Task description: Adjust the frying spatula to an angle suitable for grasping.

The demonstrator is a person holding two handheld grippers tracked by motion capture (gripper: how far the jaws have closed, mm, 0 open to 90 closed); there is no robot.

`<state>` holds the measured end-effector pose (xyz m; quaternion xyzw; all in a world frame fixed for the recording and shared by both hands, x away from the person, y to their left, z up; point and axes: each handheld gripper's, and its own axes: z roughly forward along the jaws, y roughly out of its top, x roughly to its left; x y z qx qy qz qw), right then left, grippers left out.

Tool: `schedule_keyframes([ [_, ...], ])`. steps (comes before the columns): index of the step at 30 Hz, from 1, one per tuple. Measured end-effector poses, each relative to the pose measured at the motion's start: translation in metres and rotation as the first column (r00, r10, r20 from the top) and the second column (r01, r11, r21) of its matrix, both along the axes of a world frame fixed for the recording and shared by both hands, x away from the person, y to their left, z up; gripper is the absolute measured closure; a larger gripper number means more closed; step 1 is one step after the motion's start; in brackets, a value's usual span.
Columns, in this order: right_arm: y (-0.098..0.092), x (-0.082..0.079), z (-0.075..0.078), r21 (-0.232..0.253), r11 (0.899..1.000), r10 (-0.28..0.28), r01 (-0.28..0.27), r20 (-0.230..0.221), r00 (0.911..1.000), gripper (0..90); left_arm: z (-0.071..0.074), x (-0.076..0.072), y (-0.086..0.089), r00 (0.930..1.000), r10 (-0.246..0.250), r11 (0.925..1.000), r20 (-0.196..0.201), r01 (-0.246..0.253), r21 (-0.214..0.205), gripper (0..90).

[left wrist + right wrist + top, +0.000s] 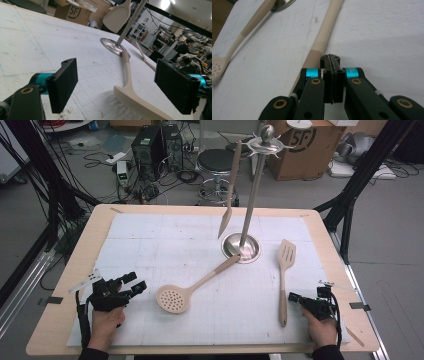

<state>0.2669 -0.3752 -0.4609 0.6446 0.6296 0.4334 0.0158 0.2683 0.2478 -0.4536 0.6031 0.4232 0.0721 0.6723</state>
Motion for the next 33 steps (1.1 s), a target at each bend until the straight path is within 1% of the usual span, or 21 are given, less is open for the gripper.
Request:
schedule_keyframes([
  [1, 0.004, -0.001, 0.0, 0.001, 1.0, 0.01, -0.01, -0.002, 0.9999, 90.0, 0.0, 0.0, 0.0, 1.0, 0.002, 1.0, 0.0, -0.002, -0.004, 19.5],
  [2, 0.009, -0.002, 0.001, -0.01, 1.0, 0.008, -0.008, 0.002, 1.0, 90.0, 0.0, 0.0, 0.0, 1.0, 0.003, 1.0, -0.001, -0.003, -0.005, 19.5],
  [5, 0.018, -0.001, 0.0, 0.002, 1.0, 0.021, -0.021, 0.001, 0.9998, 90.0, 0.0, 0.0, 0.001, 1.0, 0.004, 1.0, 0.002, -0.004, -0.005, 19.5],
  [6, 0.022, 0.0, 0.001, -0.003, 1.0, 0.025, -0.025, 0.002, 0.9997, 90.0, 0.0, 0.0, 0.001, 1.0, 0.004, 1.0, 0.002, -0.004, -0.007, 19.5],
  [10, 0.027, 0.002, 0.0, 0.0, 1.0, 0.032, -0.032, 0.005, 0.9995, 90.0, 0.0, 0.0, 0.002, 1.0, 0.006, 1.0, 0.004, -0.006, -0.006, 19.5],
  [13, 0.027, 0.002, -0.001, 0.01, 0.999, 0.03, -0.03, -0.002, 0.9995, 90.0, 0.0, 0.0, 0.003, 1.0, 0.004, 1.0, 0.004, -0.004, -0.005, 19.5],
  [15, 0.029, 0.002, -0.001, 0.008, 1.0, 0.028, -0.028, 0.0, 0.9996, 90.0, 0.0, 0.001, 0.002, 1.0, 0.007, 1.0, 0.004, -0.007, -0.007, 19.5],
  [16, 0.03, 0.001, 0.0, 0.011, 1.0, 0.025, -0.025, -0.008, 0.9996, 90.0, 0.0, 0.001, 0.002, 1.0, 0.007, 0.9999, 0.0, -0.007, -0.009, 19.5],
  [19, 0.034, 0.003, -0.001, 0.012, 0.999, 0.039, -0.039, -0.004, 0.9992, 90.0, 0.0, 0.001, 0.001, 1.0, 0.004, 1.0, 0.001, -0.004, -0.002, 19.5],
  [21, 0.039, 0.005, -0.001, 0.015, 0.998, 0.054, -0.054, -0.006, 0.9985, 90.0, 0.0, 0.001, 0.001, 1.0, 0.003, 1.0, 0.001, -0.003, -0.001, 19.6],
  [24, 0.051, 0.009, -0.001, 0.02, 0.996, 0.09, -0.09, -0.004, 0.9959, 90.0, 0.0, 0.001, 0.001, 1.0, 0.003, 1.0, 0.001, -0.003, 0.0, 19.6],
  [26, 0.06, 0.012, -0.001, 0.023, 0.994, 0.106, -0.106, -0.012, 0.9943, 90.0, 0.0, 0.001, 0.001, 1.0, 0.004, 1.0, 0.0, -0.004, -0.002, 19.5],
  [28, 0.066, 0.014, -0.001, 0.025, 0.992, 0.12, -0.12, -0.011, 0.9927, 90.0, 0.0, 0.001, 0.002, 1.0, 0.004, 1.0, 0.0, -0.004, -0.003, 19.5],
  [33, 0.082, 0.019, 0.0, 0.013, 0.988, 0.156, -0.155, -0.008, 0.9878, 90.0, 0.0, 0.001, 0.002, 1.0, 0.007, 0.9999, -0.003, -0.007, -0.011, 19.5],
])
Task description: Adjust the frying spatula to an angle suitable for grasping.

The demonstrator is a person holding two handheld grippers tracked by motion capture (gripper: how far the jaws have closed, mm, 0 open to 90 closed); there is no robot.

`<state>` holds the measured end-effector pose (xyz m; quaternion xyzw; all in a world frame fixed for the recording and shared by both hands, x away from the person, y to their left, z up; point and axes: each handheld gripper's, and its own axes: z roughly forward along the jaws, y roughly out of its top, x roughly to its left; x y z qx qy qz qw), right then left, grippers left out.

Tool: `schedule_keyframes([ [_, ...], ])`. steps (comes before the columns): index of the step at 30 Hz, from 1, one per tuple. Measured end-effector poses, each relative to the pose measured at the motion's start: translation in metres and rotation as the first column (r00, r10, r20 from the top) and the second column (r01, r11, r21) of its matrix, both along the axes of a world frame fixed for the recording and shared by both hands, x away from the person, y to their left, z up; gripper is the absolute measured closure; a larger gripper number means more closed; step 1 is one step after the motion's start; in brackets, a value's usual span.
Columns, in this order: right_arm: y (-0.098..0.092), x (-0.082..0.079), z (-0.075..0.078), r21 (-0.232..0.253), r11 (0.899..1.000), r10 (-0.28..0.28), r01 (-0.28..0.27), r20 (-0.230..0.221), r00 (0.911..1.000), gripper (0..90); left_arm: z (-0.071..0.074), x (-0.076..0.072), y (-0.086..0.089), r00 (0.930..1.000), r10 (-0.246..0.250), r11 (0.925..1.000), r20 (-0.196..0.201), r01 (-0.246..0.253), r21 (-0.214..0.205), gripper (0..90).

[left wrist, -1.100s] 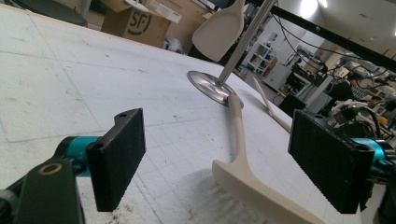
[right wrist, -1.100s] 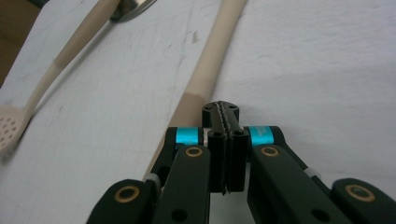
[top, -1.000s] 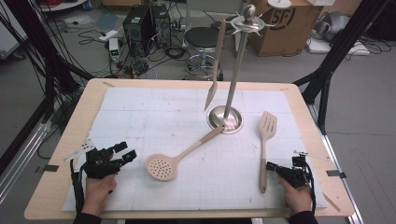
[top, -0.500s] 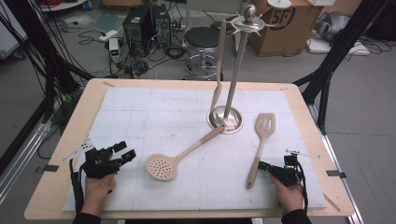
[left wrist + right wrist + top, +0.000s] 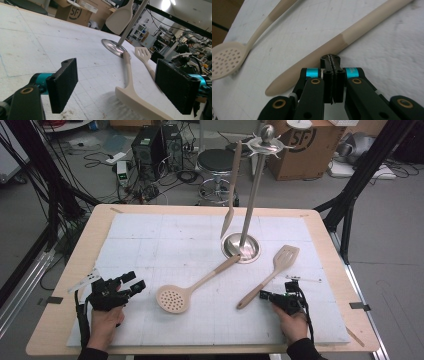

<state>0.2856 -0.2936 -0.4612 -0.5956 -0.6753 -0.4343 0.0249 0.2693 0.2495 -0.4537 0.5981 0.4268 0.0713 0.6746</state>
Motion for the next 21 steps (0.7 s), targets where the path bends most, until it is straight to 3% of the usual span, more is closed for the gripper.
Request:
schedule_keyframes([
  [7, 0.022, 0.009, 0.0, -0.001, 0.999, 0.05, -0.05, -0.005, 0.9988, 90.0, 0.0, 0.001, 0.001, 1.0, -0.001, 1.0, 0.004, 0.001, 0.006, 19.6],
  [14, 0.046, 0.029, 0.0, 0.002, 0.997, 0.083, -0.083, 0.0, 0.9966, 90.0, 0.0, 0.001, 0.001, 1.0, 0.004, 1.0, 0.004, -0.004, 0.005, 19.6],
  [21, 0.056, 0.042, -0.001, 0.011, 0.996, 0.094, -0.094, -0.002, 0.9956, 90.0, 0.0, 0.001, 0.002, 1.0, 0.006, 1.0, 0.003, -0.006, 0.001, 19.6],
])
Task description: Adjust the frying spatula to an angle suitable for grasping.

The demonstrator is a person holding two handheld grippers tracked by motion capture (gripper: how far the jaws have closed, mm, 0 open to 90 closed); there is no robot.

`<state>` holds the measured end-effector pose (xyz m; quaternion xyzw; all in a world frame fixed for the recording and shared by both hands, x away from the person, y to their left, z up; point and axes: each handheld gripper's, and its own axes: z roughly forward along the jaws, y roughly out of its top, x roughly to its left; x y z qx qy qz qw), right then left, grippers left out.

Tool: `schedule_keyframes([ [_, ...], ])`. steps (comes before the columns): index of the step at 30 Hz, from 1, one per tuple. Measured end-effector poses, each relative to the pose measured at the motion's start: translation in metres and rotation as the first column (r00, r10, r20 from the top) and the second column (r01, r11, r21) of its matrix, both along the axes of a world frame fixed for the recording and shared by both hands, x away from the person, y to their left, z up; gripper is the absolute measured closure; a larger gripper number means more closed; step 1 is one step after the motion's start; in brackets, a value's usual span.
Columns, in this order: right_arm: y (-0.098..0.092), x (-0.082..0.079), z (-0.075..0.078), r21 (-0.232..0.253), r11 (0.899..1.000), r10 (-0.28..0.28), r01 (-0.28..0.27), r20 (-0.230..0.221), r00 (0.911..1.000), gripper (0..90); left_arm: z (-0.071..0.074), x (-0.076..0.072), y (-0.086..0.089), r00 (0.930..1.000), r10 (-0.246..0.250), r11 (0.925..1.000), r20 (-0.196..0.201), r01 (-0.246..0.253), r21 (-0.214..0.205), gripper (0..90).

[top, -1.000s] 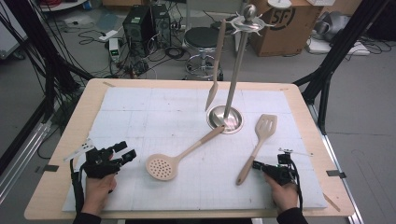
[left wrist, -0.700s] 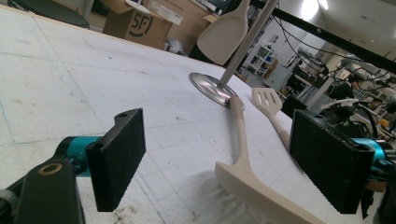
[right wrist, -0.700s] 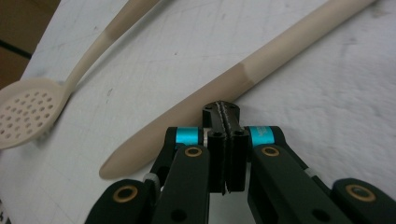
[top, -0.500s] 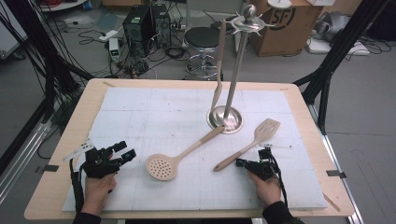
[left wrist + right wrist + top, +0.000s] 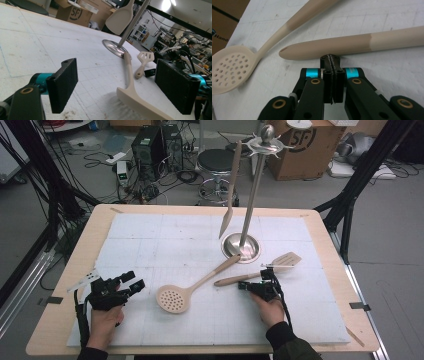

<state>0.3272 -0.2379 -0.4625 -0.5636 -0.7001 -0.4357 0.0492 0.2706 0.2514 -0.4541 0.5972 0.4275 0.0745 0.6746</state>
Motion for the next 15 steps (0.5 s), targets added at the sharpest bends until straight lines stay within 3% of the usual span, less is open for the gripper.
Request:
schedule_keyframes([
  [11, 0.005, 0.016, 0.001, 0.0, 1.0, 0.0, 0.0, 0.001, 1.0, 90.0, 0.0, 0.0, 0.0, 1.0, 0.001, 1.0, 0.0, -0.001, -0.001, 19.5],
  [13, 0.002, 0.017, 0.006, -0.004, 1.0, -0.005, 0.005, 0.038, 0.9993, 90.0, 0.0, 0.0, 0.001, 1.0, 0.0, 1.0, 0.001, 0.0, 0.001, 19.5],
  [15, -0.005, 0.019, 0.011, 0.028, 0.999, -0.029, 0.027, 0.064, 0.9975, 90.0, -0.001, 0.0, 0.001, 1.0, 0.0, 1.0, 0.002, 0.0, 0.0, 19.5],
])
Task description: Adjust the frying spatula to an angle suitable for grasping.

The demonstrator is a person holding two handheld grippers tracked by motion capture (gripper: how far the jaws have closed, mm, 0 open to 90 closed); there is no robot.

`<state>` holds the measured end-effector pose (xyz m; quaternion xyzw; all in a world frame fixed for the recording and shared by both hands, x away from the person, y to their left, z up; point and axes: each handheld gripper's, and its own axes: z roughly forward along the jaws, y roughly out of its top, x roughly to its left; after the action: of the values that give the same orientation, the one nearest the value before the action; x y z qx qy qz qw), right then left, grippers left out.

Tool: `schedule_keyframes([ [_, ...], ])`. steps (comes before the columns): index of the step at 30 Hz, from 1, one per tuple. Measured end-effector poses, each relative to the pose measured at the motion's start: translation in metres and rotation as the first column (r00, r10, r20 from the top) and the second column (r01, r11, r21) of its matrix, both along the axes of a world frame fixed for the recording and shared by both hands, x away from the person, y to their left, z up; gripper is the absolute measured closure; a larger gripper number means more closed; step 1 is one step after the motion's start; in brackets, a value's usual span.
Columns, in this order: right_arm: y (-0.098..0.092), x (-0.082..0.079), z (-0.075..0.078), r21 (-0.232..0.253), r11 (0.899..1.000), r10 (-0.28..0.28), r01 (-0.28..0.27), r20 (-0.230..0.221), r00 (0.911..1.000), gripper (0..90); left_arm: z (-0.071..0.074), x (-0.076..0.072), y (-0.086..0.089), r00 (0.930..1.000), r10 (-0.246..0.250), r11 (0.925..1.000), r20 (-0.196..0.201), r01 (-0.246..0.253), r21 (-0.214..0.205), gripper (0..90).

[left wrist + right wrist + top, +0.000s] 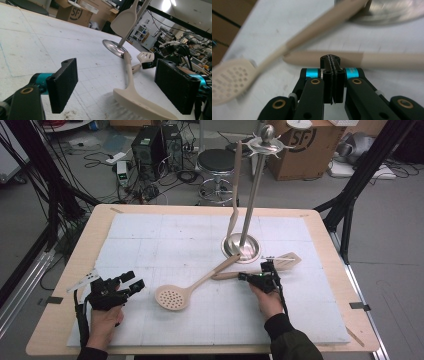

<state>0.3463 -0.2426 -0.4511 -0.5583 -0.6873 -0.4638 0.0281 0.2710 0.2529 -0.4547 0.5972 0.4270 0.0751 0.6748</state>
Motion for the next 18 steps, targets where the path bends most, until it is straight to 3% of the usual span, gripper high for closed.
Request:
schedule_keyframes([
  [2, -0.011, 0.005, 0.003, 0.008, 1.0, -0.03, 0.03, -0.008, 0.9995, 90.0, 0.0, 0.0, 0.0, 1.0, 0.002, 1.0, -0.001, -0.002, -0.001, 19.5],
  [8, -0.041, 0.027, 0.011, -0.079, 0.988, -0.131, 0.131, 0.005, 0.9913, 90.0, 0.0, 0.0, 0.0, 1.0, 0.002, 1.0, -0.001, -0.002, -0.002, 19.6],
  [15, -0.053, 0.043, 0.002, -0.165, 0.973, -0.165, 0.159, -0.021, 0.9861, 90.0, 0.0, 0.0, 0.0, 1.0, 0.002, 1.0, -0.001, -0.002, 0.001, 19.5],
  [17, -0.052, 0.045, 0.001, -0.175, 0.972, -0.162, 0.158, -0.009, 0.9868, 90.0, 0.0, 0.0, 0.0, 1.0, 0.002, 1.0, -0.001, -0.002, 0.001, 19.6],
  [18, -0.05, 0.044, 0.002, -0.206, 0.967, -0.153, 0.15, -0.002, 0.9882, 90.0, 0.0, 0.0, 0.0, 1.0, 0.0, 1.0, -0.005, 0.0, 0.002, 19.5],
])
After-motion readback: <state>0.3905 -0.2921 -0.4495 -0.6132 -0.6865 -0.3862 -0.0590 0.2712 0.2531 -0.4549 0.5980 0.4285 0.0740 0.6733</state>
